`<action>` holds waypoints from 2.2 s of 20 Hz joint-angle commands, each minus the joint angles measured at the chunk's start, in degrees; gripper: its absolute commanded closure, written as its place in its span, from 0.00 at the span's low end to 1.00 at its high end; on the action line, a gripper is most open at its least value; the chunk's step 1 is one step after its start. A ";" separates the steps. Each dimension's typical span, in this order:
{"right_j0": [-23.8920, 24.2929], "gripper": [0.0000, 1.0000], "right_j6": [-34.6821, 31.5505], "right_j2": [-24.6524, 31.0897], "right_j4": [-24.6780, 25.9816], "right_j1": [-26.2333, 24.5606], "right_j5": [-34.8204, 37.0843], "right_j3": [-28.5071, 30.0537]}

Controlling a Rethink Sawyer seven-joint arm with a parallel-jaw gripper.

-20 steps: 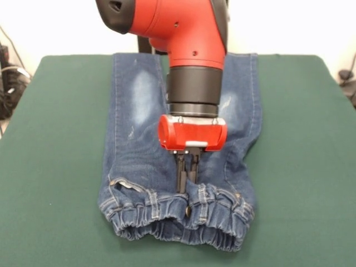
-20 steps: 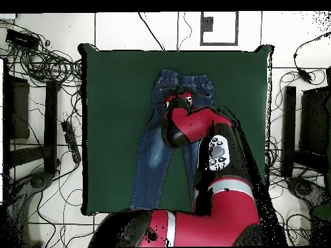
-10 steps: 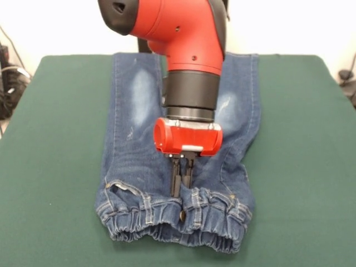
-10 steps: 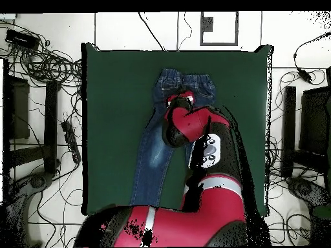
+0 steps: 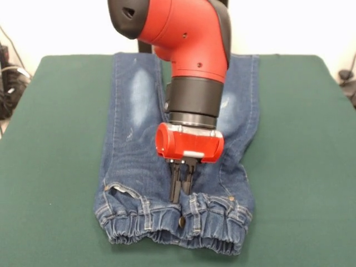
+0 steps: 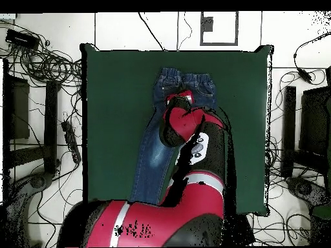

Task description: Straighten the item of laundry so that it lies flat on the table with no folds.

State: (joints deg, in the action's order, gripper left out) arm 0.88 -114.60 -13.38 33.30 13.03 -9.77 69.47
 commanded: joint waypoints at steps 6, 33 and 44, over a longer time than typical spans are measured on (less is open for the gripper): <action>-3.82 1.00 -3.81 -5.69 -12.13 -3.29 -10.66 -5.49; -4.49 0.00 -2.91 -7.65 -14.74 -4.91 -11.35 -6.70; -4.08 0.00 -3.55 -6.47 -12.75 -4.19 -8.87 -6.90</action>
State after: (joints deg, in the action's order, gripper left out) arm -1.61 -114.60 -23.24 21.55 7.43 -18.91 65.63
